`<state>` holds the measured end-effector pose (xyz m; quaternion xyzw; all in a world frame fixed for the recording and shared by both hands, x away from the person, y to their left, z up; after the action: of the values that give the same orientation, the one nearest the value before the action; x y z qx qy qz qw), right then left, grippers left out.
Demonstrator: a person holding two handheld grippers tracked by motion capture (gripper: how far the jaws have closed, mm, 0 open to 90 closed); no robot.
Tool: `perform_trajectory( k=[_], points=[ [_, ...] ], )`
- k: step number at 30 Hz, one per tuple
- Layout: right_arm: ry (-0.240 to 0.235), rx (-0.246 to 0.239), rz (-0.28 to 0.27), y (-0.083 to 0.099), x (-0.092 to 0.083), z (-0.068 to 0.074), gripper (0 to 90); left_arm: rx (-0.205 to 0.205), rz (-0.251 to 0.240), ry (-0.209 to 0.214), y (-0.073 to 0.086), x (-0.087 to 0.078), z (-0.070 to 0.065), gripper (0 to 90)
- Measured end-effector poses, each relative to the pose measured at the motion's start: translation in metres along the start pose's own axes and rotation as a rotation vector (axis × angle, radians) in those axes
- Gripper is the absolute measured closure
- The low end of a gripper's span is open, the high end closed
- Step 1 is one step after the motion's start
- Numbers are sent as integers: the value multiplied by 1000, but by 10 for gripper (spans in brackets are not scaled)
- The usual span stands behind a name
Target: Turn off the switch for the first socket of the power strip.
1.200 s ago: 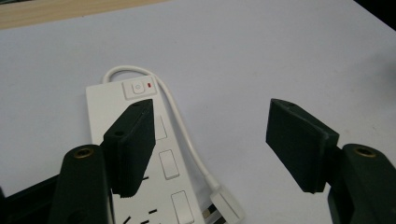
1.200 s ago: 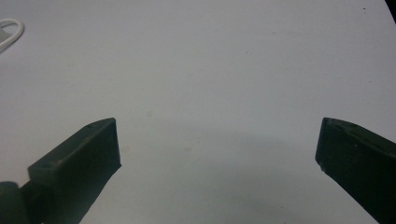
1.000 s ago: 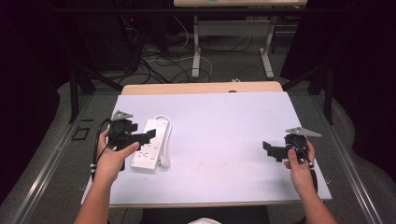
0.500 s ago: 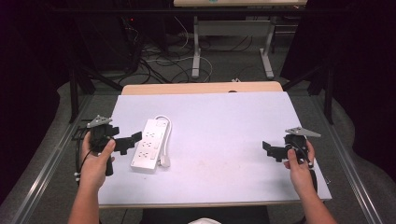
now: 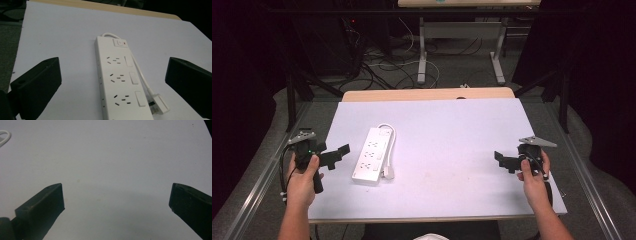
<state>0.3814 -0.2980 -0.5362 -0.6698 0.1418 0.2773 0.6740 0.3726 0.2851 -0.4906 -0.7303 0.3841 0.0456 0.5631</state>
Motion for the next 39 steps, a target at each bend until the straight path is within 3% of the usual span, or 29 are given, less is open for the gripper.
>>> perform_trajectory(
  k=[7,9,16,23,27,39],
  points=[
    [4,-1,-5,0,1,-2,0,4,4,-66,11,7,16,3],
    [5,11,4,1,1,-2,0,3,-6,-102,15,9,23,3],
    [20,13,-1,2,2,-7,0,-36,-28,-116,25,16,35,4],
    [14,5,11,4,4,-8,0,-61,1,-92,33,21,41,5],
    [15,13,17,5,5,-8,0,-47,17,-106,37,24,44,8],
    [25,29,23,7,7,-13,0,-28,-21,-107,36,21,44,9]
  ],
)
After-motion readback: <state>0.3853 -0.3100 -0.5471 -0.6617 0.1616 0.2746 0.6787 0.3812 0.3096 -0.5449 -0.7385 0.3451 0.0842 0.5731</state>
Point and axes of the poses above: each handheld gripper's, and its own axes: x roughly forward along the jaws, y roughly out of its underside, z roughly to its left, the point moved 4 cm from there along x, roughly forward along the jaws, and after that the axes turned 6 degrees about y, right-handed, at the moved point
